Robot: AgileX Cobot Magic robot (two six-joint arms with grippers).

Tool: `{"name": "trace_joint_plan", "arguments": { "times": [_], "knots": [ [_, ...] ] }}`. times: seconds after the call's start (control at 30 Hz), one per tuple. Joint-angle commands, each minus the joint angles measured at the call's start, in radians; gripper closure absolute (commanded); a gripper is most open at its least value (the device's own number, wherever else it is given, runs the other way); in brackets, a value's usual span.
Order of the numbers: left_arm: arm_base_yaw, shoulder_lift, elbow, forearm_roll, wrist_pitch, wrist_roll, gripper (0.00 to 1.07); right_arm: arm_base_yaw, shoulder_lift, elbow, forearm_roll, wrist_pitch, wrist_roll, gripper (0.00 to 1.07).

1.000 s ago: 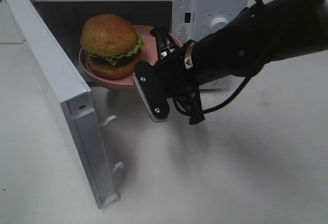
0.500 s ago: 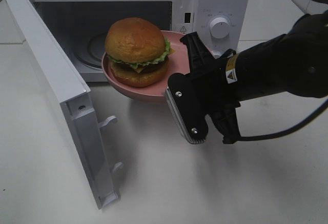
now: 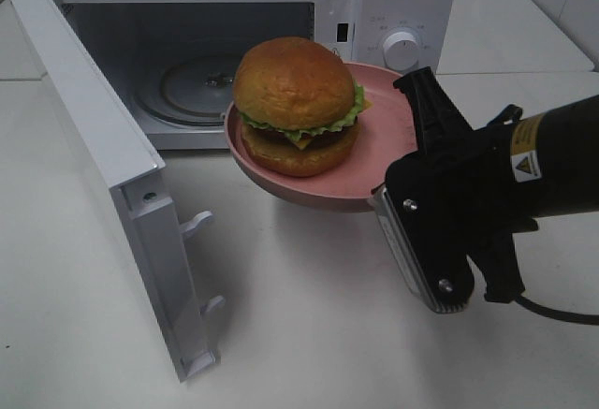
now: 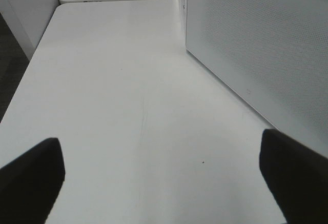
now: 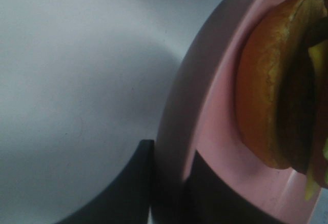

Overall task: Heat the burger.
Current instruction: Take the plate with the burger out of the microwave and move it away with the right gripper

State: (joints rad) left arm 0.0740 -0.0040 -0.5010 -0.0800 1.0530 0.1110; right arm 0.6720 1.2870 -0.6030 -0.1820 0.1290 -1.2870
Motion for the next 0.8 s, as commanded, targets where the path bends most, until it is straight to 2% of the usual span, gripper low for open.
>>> {"name": "trace_joint_plan", "arguments": {
  "times": [0.03, 0.33, 0.4, 0.8],
  "knots": [
    [0.005, -0.020, 0.002, -0.005, -0.014, 0.001, 0.09, -0.005, -0.071, 0.022, 0.004, -0.027, 0.009, 1.07],
    [0.005, -0.020, 0.002, -0.005, -0.014, 0.001, 0.09, -0.005, -0.213, 0.083, 0.004, 0.047, 0.009, 1.07],
    [0.005, -0.020, 0.002, -0.005, -0.014, 0.001, 0.09, -0.005, -0.286, 0.109, 0.004, 0.088, 0.016, 1.07],
    [0.005, -0.020, 0.002, -0.005, -0.014, 0.001, 0.09, -0.005, -0.432, 0.169, 0.003, 0.208, 0.039, 1.07]
  ]
}}
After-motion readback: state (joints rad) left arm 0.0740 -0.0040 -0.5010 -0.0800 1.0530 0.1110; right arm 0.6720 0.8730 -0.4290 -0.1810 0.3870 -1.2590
